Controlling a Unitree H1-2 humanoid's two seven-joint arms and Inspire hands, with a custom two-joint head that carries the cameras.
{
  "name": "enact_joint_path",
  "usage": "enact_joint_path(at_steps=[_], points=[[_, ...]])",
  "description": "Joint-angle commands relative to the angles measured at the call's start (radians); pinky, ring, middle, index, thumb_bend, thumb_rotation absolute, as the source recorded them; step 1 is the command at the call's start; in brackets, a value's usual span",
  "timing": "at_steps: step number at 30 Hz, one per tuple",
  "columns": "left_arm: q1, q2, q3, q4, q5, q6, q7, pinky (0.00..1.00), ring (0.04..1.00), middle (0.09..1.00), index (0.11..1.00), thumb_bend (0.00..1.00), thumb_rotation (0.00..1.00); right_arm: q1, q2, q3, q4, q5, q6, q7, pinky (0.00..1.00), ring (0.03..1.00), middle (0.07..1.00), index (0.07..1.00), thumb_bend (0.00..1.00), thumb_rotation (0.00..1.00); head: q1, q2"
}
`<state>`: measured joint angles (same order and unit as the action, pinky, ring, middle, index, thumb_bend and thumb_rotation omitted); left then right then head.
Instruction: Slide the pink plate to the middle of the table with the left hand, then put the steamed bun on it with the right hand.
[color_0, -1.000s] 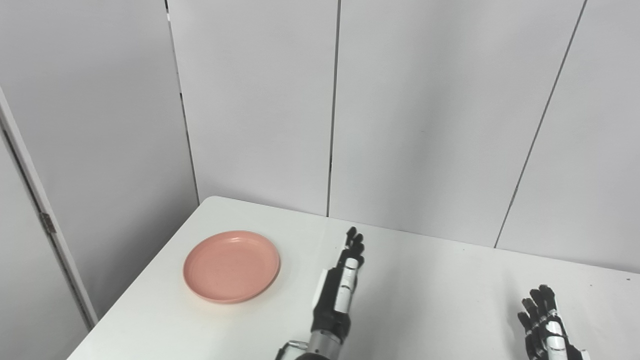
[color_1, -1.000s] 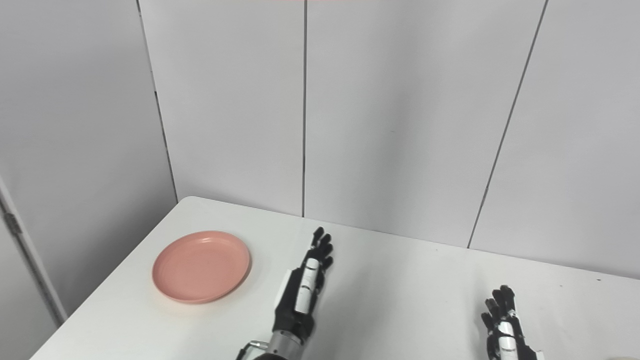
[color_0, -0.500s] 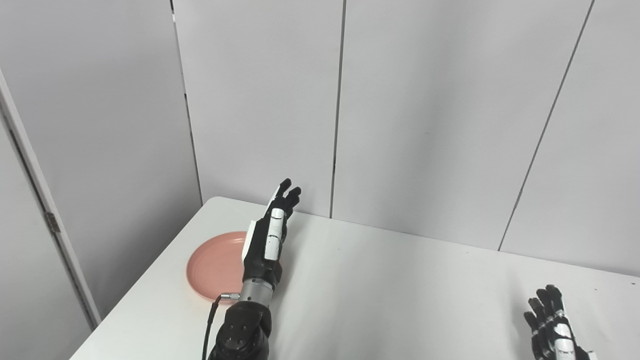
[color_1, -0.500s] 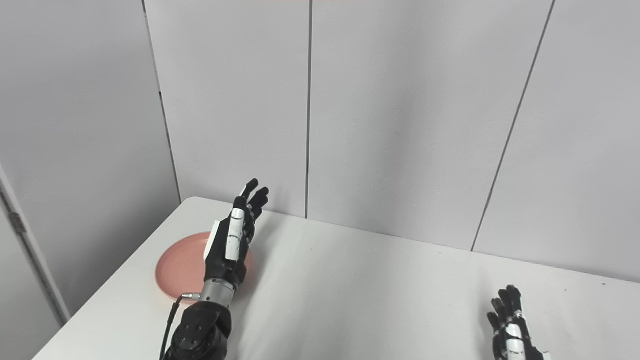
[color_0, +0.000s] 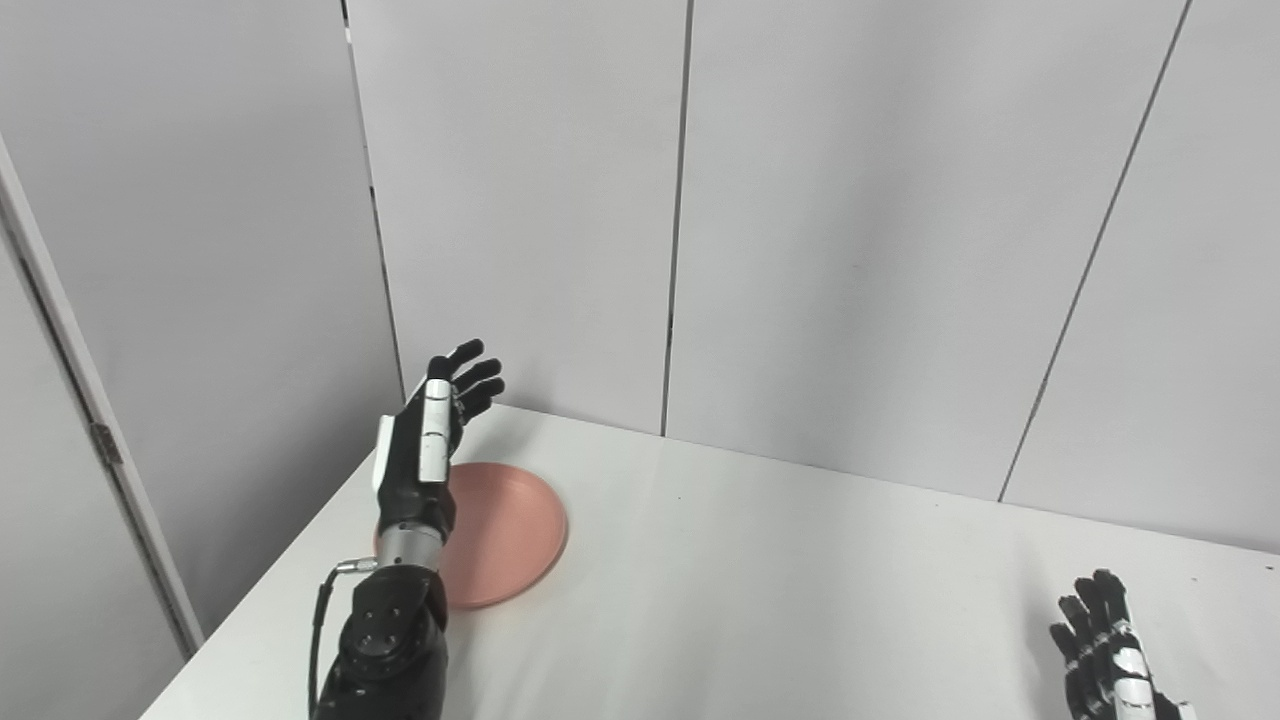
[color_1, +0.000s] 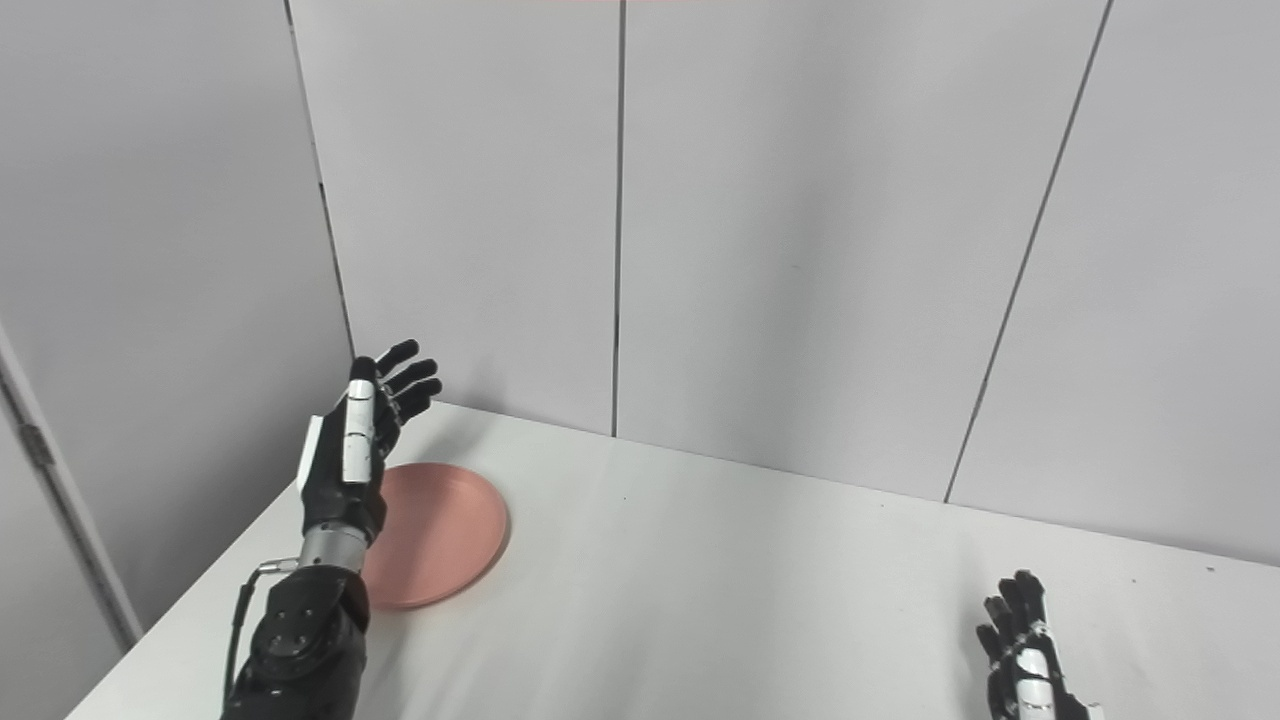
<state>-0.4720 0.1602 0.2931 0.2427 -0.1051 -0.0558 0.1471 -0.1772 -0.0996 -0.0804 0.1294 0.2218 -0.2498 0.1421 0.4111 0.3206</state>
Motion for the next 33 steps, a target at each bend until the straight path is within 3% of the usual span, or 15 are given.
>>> enact_joint_path(at_steps=[1,9,15,21,33], points=[[-0.056,0.05,0.017,0.024,-0.01,-0.031,0.004,0.8,0.746,0.744,0.737,0.72,1.0,0.05,-0.02,-0.011,0.057,-0.002,-0.025,0.014,1.0,1.0,1.0,1.0,0.5,0.96,0.0,0.001],[-0.08,0.112,0.069,0.167,-0.059,-0.073,0.005,0.76,0.745,0.734,0.724,0.73,1.0,0.049,-0.022,-0.011,0.058,0.003,-0.024,0.016,1.0,1.0,1.0,1.0,0.46,0.98,0.004,0.003],[-0.078,0.151,0.081,0.207,-0.088,-0.039,-0.007,0.8,0.753,0.743,0.747,0.74,1.0,0.051,-0.024,-0.011,0.052,0.001,-0.019,0.015,1.0,1.0,1.0,1.0,0.45,1.0,0.007,0.006],[-0.087,0.173,0.093,0.293,-0.104,-0.076,-0.008,0.82,0.786,0.768,0.77,0.71,1.0,0.052,-0.025,-0.01,0.051,-0.005,-0.023,0.014,1.0,1.0,1.0,1.0,0.42,1.0,0.009,0.006],[-0.086,0.195,0.061,0.355,-0.125,0.005,-0.064,0.93,0.852,0.805,0.804,0.74,1.0,0.049,-0.025,-0.012,0.058,-0.009,-0.032,0.009,1.0,1.0,1.0,1.0,0.4,1.0,0.013,0.006]])
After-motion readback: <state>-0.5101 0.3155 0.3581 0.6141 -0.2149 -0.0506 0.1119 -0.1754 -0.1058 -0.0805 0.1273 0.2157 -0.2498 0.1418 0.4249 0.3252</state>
